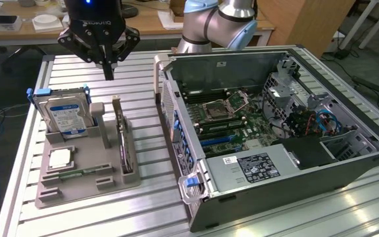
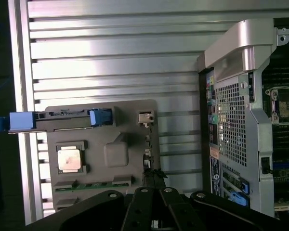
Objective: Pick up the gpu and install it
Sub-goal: 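Pick up the gpu and move the gpu toward the slot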
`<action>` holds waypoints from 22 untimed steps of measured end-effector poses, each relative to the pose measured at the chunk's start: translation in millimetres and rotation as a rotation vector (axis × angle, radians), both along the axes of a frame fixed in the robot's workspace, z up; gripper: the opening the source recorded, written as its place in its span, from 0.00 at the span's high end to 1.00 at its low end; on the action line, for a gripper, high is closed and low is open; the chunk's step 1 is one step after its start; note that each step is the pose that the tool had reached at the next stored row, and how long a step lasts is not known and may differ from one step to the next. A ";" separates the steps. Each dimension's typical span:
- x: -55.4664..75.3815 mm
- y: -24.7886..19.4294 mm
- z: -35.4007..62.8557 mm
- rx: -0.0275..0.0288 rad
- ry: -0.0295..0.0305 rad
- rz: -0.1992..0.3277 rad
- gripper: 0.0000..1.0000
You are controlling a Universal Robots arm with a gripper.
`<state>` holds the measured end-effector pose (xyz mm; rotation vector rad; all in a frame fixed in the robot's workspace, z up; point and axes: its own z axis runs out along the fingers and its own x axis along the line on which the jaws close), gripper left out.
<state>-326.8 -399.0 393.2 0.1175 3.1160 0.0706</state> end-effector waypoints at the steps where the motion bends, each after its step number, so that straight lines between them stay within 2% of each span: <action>1: 0.0 0.0 0.0 0.0000 0.0000 0.000 0.90; 14: -0.1 0.0 0.0 0.0000 0.0001 0.000 0.89; 17: -0.1 0.0 0.0 0.0000 0.0000 0.000 0.71; 18: -0.1 0.0 0.0 0.0000 0.0001 0.000 0.71; 19: -0.1 0.0 0.0 0.0000 0.0000 0.000 0.65; 20: -0.2 0.0 0.0 0.0000 0.0000 0.000 0.65; 21: -0.7 0.1 0.0 -0.0006 0.0000 0.003 0.59; 22: -0.7 0.0 0.0 -0.0011 0.0000 0.014 0.59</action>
